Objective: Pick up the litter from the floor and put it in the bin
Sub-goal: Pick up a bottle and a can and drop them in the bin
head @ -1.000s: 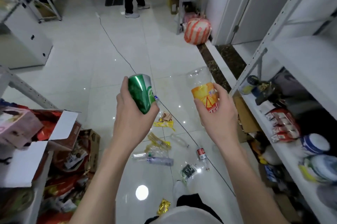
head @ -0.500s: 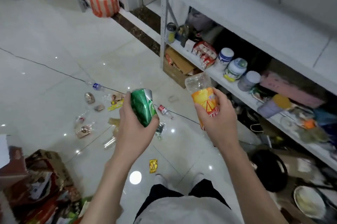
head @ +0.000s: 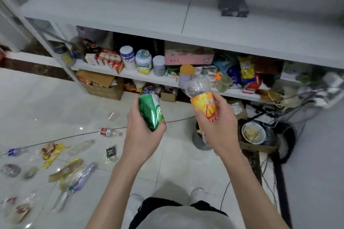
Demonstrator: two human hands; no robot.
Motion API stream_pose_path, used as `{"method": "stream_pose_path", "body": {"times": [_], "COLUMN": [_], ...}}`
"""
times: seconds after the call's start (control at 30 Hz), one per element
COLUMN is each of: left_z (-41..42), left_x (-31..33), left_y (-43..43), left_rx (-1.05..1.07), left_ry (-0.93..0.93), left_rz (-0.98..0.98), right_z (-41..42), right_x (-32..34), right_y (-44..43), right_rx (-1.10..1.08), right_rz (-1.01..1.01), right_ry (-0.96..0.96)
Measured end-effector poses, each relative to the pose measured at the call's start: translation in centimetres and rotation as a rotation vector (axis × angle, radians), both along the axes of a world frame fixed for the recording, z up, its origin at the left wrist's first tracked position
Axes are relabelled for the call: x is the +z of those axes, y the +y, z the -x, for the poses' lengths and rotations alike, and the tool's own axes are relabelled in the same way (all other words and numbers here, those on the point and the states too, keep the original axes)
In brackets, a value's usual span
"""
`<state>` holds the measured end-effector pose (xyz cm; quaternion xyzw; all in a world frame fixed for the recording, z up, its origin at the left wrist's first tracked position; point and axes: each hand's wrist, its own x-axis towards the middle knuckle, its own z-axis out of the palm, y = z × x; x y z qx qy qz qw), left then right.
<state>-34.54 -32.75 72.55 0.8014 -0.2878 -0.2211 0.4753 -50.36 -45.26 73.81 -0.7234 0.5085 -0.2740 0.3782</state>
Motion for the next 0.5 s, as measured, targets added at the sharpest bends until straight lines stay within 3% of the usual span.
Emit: {"method": "stream_pose_path", "body": {"times": [0.27, 0.5], "left_z": [12.1, 14.6], "left_x": [-2.3, -5.7], "left_y": [-11.6, -18.6], "left_rx": [-0.223, -0.349], "left_ry": [0.082, 0.033], "left_rz": [-0.081, -0.204], "right_z": [14.7, 18.5], "right_x": [-2.4, -6.6], "right_y": [-7.4, -12.0], "right_rx": [-0.246, -0.345], "right_rz": [-0.06, -0.156], "right_ry": [0.021, 0.036]}}
